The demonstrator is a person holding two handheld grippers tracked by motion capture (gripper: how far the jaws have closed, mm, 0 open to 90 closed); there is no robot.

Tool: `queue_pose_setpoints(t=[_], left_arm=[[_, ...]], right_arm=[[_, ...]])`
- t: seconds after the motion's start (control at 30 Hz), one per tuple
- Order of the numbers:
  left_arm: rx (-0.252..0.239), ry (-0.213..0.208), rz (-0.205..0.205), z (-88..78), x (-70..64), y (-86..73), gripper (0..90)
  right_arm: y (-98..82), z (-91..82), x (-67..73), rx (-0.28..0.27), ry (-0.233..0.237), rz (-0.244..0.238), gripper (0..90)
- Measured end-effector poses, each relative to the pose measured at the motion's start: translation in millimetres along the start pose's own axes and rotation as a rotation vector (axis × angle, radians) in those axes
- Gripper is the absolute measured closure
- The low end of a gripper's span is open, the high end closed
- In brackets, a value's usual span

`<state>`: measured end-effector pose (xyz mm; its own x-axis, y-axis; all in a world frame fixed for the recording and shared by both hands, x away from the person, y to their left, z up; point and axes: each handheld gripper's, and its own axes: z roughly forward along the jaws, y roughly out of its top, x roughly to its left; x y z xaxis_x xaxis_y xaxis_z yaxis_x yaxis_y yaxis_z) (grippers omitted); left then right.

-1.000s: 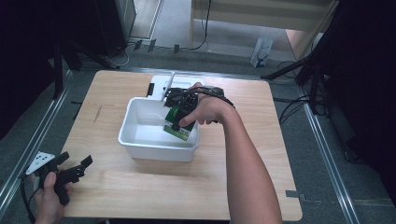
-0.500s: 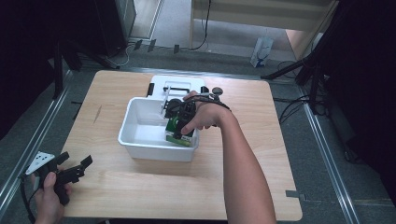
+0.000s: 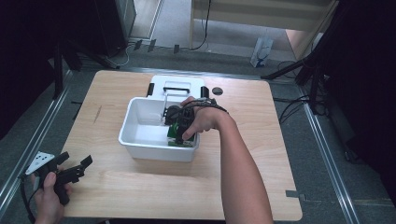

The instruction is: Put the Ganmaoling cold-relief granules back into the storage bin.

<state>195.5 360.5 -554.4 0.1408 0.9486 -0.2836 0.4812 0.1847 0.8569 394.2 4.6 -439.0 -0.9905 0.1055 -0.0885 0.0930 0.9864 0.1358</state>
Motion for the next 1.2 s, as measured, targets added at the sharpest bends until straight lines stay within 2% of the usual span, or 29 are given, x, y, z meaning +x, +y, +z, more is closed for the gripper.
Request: queue_pose_setpoints(t=[0.07, 0.1, 0.17, 0.27, 0.3, 0.47, 0.53, 0.67, 0.7, 0.73, 0.77, 0.83, 0.87, 0.9, 1.03, 1.2], left_arm=[[0.001, 0.000, 0.001, 0.0, 0.1, 0.0, 1.1], [0.001, -0.001, 0.001, 0.1, 0.1, 0.0, 1.1], [0.001, -0.001, 0.001, 0.1, 0.0, 0.0, 1.1], [0.000, -0.001, 0.003, 0.1, 0.1, 0.1, 1.1], [-0.003, 0.000, -0.001, 0.3, -0.1, 0.0, 1.1], [0.000, 0.004, 0.000, 0.6, -0.8, 0.2, 1.1], [0.001, 0.005, 0.001, 0.7, -0.9, 0.2, 1.1], [0.005, 0.007, 0.005, 0.8, -1.0, 0.3, 1.1], [0.005, 0.007, 0.005, 0.8, -1.0, 0.3, 1.1], [0.006, 0.008, 0.005, 0.8, -1.0, 0.3, 1.1], [0.005, 0.009, 0.005, 0.7, -1.0, 0.3, 1.1], [0.005, 0.009, 0.004, 0.8, -1.0, 0.3, 1.1], [0.005, 0.009, 0.004, 0.7, -1.0, 0.3, 1.1], [0.005, 0.009, 0.004, 0.7, -1.0, 0.3, 1.1], [0.005, 0.011, 0.005, 0.8, -1.1, 0.3, 1.0], [0.007, 0.011, 0.004, 0.7, -1.0, 0.3, 1.1]], right_arm=[[-0.5, -0.2, 1.6, 0.003, 0.004, 0.003, 14.6], [-0.6, -3.2, 1.8, -0.011, 0.013, 0.024, 12.9], [-0.5, -10.0, -1.0, -0.040, 0.005, 0.055, 12.7], [0.0, -16.7, -3.1, -0.065, -0.004, 0.078, 11.7], [-0.1, -26.1, -5.0, -0.078, -0.005, 0.109, 6.7], [-5.4, -47.9, -4.5, -0.129, -0.007, 0.144, 0.8], [-10.7, -58.6, -2.8, -0.153, -0.005, 0.160, 0.0], [-22.8, -75.2, -4.1, -0.200, -0.048, 0.216, 0.0], [-22.8, -75.2, -4.1, -0.200, -0.048, 0.216, 0.0], [-27.1, -79.4, -4.5, -0.217, -0.051, 0.238, 0.0], [-38.2, -86.6, -6.7, -0.236, -0.075, 0.277, 0.0], [-42.3, -88.2, -7.7, -0.238, -0.084, 0.290, 0.0], [-47.9, -90.0, -8.9, -0.239, -0.097, 0.309, 0.0], [-60.1, -92.0, -11.2, -0.241, -0.114, 0.350, 0.0], [-79.5, -92.5, -14.1, -0.247, -0.131, 0.403, 0.0], [-115.8, -90.1, -17.1, -0.264, -0.146, 0.519, 0.0]])
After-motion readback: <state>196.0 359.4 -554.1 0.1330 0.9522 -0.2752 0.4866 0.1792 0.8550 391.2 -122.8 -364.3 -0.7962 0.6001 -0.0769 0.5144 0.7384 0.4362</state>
